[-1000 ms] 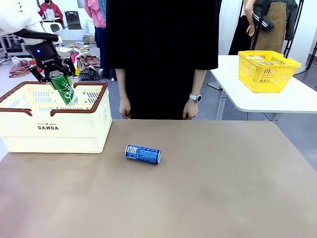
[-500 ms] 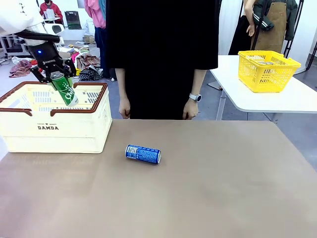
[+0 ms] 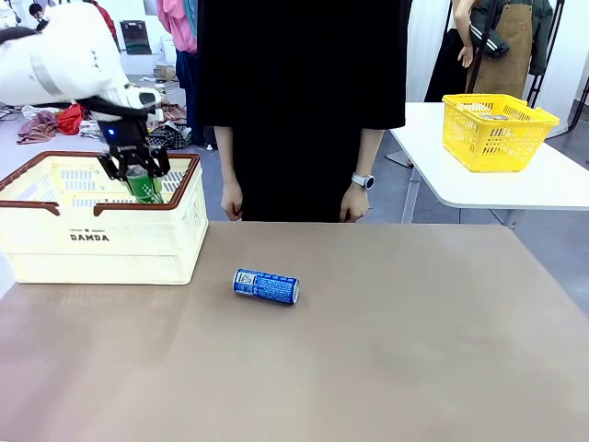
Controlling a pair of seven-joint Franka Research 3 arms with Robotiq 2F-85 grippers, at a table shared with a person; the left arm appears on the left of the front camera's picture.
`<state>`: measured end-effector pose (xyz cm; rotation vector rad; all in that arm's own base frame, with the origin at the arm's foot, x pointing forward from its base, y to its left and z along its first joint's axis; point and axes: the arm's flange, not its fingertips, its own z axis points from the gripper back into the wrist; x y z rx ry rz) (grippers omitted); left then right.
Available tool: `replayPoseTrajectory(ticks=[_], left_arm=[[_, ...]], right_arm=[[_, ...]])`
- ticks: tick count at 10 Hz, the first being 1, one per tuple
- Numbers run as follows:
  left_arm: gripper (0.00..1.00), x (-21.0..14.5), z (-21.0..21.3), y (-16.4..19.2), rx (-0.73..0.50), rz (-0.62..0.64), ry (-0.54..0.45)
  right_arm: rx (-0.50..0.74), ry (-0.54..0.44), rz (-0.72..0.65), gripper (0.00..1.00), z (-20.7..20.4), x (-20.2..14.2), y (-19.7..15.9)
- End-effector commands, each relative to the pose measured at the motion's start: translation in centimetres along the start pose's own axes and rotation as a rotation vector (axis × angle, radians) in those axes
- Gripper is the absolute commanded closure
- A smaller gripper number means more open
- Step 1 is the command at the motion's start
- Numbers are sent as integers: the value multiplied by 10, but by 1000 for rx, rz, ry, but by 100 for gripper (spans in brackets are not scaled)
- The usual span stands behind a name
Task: Place the drinks into the Shopping basket.
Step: Pick up one drink and place it into the Shopping basket.
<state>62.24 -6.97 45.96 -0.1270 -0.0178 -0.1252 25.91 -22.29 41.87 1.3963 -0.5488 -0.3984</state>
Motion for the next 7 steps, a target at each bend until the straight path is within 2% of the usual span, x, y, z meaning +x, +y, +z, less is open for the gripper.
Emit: replayPoseTrajectory(ticks=[1,3,5,7], left_arm=[[100,19,7,1,46,-3,30],[100,26,-9,3,104,1,77],[100,33,-31,9,106,28,123],[100,34,-44,12,100,43,99]], right_arm=[[6,1,4,0,0,0,2],[6,1,4,0,0,0,2],[6,1,4,0,0,0,2],[6,1,4,0,0,0,2]])
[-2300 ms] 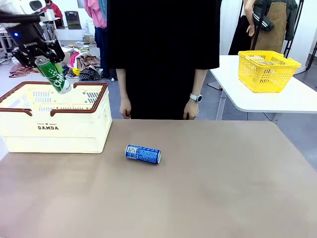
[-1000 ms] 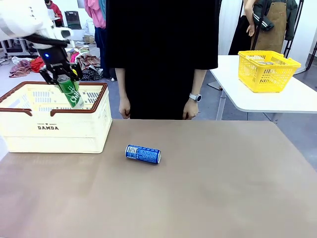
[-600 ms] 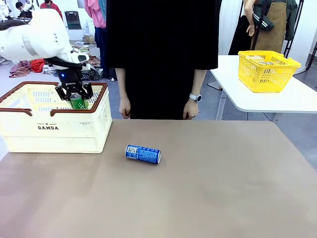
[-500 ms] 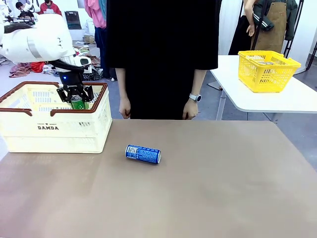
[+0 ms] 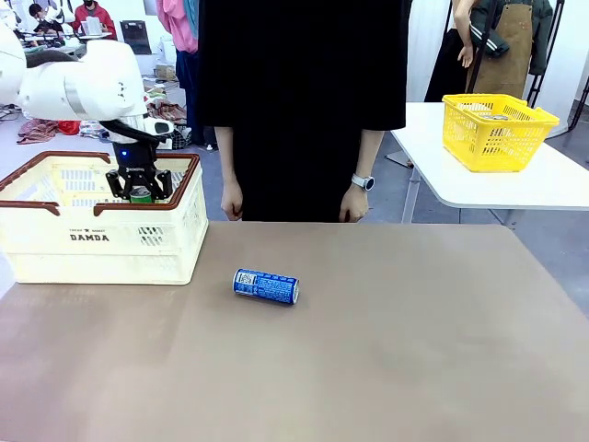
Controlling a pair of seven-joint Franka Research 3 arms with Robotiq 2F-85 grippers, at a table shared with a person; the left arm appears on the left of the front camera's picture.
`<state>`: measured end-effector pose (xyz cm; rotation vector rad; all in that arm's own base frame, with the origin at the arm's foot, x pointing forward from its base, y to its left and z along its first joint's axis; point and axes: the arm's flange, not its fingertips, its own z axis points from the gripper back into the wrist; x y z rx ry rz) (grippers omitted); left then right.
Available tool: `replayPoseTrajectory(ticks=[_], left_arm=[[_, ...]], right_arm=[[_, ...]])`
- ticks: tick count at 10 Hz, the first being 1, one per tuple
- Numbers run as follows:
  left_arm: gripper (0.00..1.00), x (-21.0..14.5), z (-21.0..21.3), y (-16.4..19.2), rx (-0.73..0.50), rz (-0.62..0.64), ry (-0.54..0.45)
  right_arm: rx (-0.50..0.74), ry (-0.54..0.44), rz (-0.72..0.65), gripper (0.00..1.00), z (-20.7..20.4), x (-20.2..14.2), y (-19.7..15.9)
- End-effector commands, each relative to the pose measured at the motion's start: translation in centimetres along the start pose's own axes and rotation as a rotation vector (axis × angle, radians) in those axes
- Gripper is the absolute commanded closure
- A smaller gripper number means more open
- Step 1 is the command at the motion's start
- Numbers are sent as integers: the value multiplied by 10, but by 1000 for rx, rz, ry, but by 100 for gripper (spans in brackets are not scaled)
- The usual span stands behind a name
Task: Place the drinks into the Shopping basket.
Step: Pick up one drink and place it into the Shopping basket.
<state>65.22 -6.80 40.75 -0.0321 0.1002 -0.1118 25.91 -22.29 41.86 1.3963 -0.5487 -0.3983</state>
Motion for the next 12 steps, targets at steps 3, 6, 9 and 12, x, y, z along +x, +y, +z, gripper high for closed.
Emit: replayPoseTrajectory(ticks=[3,6,9,12], left_arm=[[100,3,8,2,13,50,-66],[100,2,8,2,15,41,-69],[0,2,7,2,29,30,-46],[0,-1,9,2,29,32,-60]], right_arm=[[6,1,4,0,1,0,2],[6,1,4,0,1,0,2],[6,1,4,0,1,0,2],[6,1,4,0,1,0,2]])
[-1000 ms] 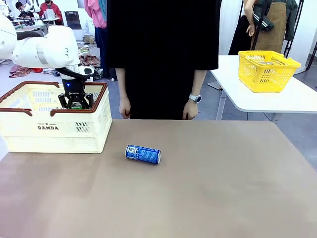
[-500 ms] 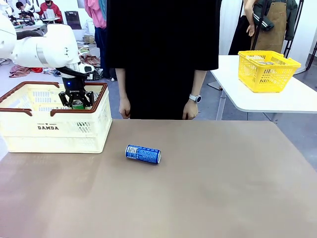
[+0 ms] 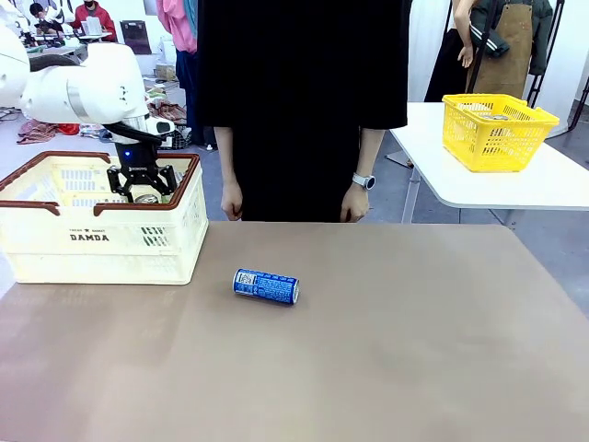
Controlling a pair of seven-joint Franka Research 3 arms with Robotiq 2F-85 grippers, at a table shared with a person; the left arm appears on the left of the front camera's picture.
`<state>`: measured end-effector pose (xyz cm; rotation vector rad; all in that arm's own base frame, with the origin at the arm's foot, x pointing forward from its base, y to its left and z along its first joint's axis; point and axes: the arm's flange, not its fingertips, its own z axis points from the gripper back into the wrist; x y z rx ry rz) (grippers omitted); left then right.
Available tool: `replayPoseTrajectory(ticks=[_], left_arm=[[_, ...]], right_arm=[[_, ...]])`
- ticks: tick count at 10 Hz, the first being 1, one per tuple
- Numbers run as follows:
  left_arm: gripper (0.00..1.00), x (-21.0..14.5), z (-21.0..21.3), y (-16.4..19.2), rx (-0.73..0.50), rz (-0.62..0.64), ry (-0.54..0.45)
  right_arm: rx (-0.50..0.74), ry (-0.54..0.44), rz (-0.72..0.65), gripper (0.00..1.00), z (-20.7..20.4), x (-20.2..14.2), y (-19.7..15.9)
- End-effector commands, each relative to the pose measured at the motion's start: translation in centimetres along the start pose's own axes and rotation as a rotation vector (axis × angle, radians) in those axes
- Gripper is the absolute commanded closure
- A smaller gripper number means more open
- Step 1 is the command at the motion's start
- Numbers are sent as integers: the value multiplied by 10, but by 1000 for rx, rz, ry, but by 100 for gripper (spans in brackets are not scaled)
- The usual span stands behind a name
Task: Place the drinks into the Shopping basket.
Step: Pick up one drink and place it into the Shopping basket.
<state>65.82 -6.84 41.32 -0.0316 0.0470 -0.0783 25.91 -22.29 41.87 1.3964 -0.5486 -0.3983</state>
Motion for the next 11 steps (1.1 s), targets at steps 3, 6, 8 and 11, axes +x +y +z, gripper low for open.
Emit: replayPoseTrajectory(ticks=[3,6,8,11], left_arm=[[0,-7,5,4,25,-2,-14],[0,-17,16,9,8,-10,-43],[0,-53,46,19,-14,-41,-101],[0,-160,83,30,-39,-211,-192]], right_arm=[[6,1,4,0,1,0,2],[6,1,4,0,1,0,2],[6,1,4,0,1,0,2],[6,1,4,0,1,0,2]])
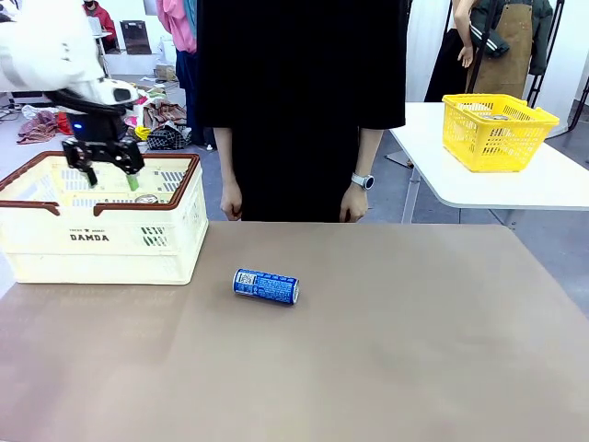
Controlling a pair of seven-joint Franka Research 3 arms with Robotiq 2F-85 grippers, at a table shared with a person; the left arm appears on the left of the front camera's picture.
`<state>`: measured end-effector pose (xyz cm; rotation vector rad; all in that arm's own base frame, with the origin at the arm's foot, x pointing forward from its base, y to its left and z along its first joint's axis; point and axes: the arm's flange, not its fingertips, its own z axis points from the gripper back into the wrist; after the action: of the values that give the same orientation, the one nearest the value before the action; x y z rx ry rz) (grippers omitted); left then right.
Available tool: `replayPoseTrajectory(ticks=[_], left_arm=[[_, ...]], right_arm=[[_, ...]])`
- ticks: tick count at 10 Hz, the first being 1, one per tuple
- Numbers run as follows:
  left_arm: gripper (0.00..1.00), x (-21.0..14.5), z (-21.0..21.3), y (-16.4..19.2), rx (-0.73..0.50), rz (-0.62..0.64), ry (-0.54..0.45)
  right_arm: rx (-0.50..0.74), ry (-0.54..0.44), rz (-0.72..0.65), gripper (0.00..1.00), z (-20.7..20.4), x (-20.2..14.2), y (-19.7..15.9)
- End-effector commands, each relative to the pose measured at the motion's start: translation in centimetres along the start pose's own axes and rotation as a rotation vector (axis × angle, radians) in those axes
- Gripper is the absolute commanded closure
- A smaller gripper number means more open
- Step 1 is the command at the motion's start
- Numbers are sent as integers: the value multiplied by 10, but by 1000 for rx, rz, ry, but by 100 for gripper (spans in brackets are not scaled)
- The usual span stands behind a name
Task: Place the drinks into the Shopping basket.
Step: Pick up one drink and place it into the Shopping basket.
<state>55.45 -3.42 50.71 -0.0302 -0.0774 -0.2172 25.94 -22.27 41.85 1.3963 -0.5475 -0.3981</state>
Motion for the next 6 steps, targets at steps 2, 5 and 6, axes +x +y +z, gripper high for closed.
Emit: replayPoseTrajectory(ticks=[2,5,6], left_arm=[[0,-105,24,6,-217,-272,-259],[0,-121,27,63,-682,-331,-433],[0,-113,19,87,-758,-310,-368]], right_arm=[[6,0,4,0,1,0,2],[6,0,4,0,1,0,2],[6,0,4,0,1,0,2]])
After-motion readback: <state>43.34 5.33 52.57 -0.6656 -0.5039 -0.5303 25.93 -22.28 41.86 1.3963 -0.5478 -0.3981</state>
